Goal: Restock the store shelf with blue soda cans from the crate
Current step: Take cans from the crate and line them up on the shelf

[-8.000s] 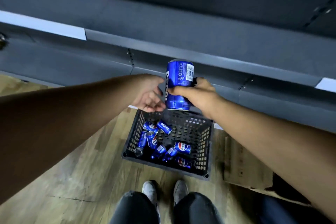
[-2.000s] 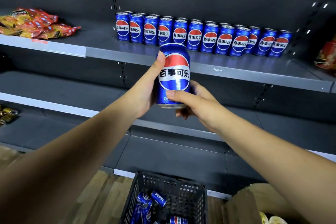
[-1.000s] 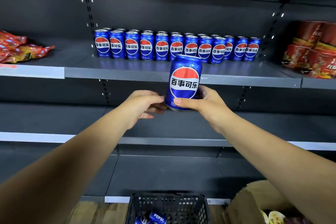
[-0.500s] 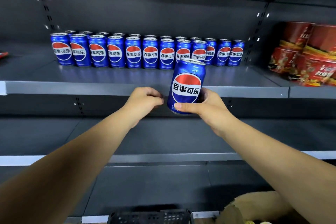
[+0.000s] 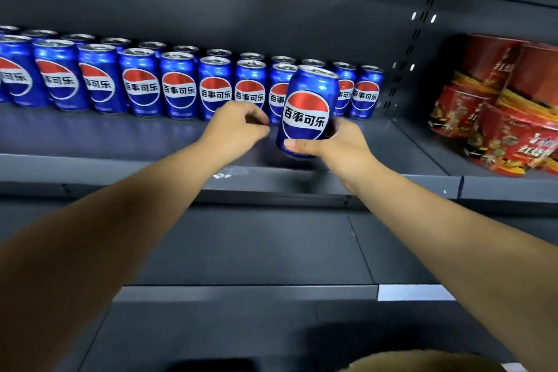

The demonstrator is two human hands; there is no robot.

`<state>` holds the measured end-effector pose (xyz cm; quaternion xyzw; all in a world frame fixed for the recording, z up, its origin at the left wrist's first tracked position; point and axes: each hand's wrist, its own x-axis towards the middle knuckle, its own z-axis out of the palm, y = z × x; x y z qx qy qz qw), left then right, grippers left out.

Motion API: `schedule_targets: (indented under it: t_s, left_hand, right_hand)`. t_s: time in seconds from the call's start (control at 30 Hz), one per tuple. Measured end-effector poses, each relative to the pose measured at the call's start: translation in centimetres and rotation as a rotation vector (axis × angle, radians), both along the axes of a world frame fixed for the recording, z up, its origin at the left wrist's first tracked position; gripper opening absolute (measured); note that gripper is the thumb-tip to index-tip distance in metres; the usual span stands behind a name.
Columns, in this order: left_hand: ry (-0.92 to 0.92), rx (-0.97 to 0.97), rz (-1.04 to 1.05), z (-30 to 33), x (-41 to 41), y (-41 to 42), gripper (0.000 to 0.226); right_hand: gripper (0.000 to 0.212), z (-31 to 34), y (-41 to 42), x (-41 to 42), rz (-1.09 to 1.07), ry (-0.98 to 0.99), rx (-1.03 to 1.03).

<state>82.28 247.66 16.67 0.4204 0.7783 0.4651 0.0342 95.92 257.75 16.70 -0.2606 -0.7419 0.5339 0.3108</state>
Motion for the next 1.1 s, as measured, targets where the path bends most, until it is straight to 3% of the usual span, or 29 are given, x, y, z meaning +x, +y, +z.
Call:
schedule_targets:
  t_s: [0.1, 0.37, 0.63, 0.8, 1.0, 1.1]
  left_hand:
    - [0.042, 0.008, 0.024, 0.3, -0.2, 2.8, 0.018]
    - [0.315, -0.072, 0.251, 1.3, -2.7, 7.9, 0.034]
    - [0.572, -0.107, 0.3, 2.8, -3.4, 11.0, 0.051]
    - [0.651, -0.187, 0.253, 2.2, -4.0, 12.2, 0.049]
    - [0.629, -0.087, 0.249, 2.1, -4.5, 12.3, 0.038]
    - [0.594, -0.052, 0.225, 2.3, -4.6, 12.1, 0.036]
  right_hand:
    - [0.049, -0.4, 2.9, -0.3, 0.014, -0.038, 0.047]
    - [0.065, -2.4, 8.5, -3.1, 0.048, -0.13, 0.116]
    - [0.066, -3.1, 12.6, -6.4, 0.072, -0.15, 0.135]
    - [0.067, -4.0, 14.3, -6.9, 0.058, -0.103, 0.138]
    - [0.06, -4.6, 15.1, -7.2, 0.032, -0.131, 0.183]
    - [0.072, -4.9, 15.1, -7.7, -0.001, -0.177, 0.255]
